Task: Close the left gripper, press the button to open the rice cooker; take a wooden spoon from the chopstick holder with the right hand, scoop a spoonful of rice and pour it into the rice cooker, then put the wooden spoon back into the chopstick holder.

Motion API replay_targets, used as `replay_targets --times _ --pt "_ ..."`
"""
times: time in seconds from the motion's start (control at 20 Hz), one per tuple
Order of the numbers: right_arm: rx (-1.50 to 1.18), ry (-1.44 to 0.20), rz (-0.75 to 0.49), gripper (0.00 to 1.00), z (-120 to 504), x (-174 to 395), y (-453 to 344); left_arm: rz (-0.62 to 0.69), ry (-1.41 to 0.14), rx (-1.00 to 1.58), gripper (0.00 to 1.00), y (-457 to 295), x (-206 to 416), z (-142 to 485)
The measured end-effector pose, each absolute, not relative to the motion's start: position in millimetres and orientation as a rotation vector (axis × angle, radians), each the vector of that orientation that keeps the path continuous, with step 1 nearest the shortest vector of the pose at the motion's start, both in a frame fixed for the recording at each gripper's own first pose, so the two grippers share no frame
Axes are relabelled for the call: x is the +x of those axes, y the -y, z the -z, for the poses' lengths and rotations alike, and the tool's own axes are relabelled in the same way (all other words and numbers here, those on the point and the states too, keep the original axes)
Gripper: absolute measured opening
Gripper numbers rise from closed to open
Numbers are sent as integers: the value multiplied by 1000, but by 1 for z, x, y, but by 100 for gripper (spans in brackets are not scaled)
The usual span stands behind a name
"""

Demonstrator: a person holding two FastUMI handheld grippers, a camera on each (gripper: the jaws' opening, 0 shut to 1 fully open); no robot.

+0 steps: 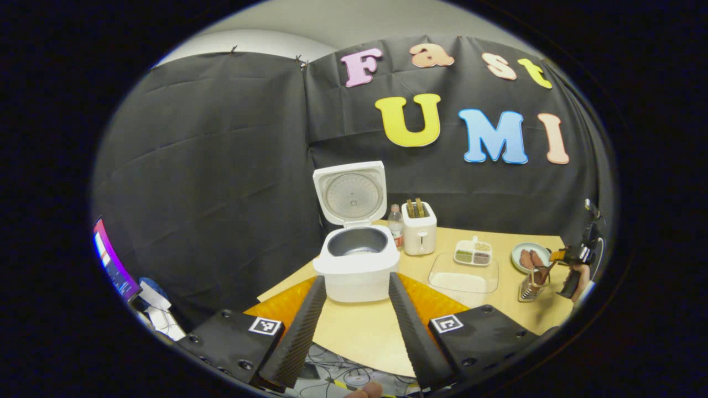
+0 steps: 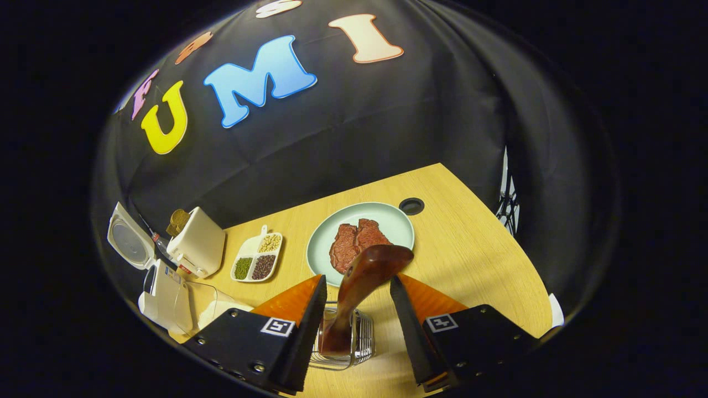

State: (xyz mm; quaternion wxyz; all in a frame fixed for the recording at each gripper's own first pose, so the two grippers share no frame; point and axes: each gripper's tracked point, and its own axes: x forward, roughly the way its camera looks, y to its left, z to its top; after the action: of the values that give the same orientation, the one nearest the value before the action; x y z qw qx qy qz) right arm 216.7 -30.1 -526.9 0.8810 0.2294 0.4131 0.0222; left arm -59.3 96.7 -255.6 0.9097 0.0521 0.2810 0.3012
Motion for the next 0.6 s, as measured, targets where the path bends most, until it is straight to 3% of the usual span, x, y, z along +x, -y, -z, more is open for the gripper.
replay_targets --times 0.05,0.1,0.2,0.3,0.4,0.6 --pt "484 -854 -34 71 528 221 30 -623 -581 105 83 -96 -61 256" --pt "486 -858 8 64 530 221 38 -625 -580 102 83 -96 -61 255" --pt "515 -871 21 34 527 220 34 -623 -580 108 83 -95 -63 254" --pt "534 -874 29 37 525 221 33 -625 -585 113 80 -95 -64 256" --pt "588 -886 8 23 527 224 21 -630 -585 108 80 -95 -67 256" --pt "594 -879 -29 17 522 223 17 -634 -585 106 84 -95 -72 256"
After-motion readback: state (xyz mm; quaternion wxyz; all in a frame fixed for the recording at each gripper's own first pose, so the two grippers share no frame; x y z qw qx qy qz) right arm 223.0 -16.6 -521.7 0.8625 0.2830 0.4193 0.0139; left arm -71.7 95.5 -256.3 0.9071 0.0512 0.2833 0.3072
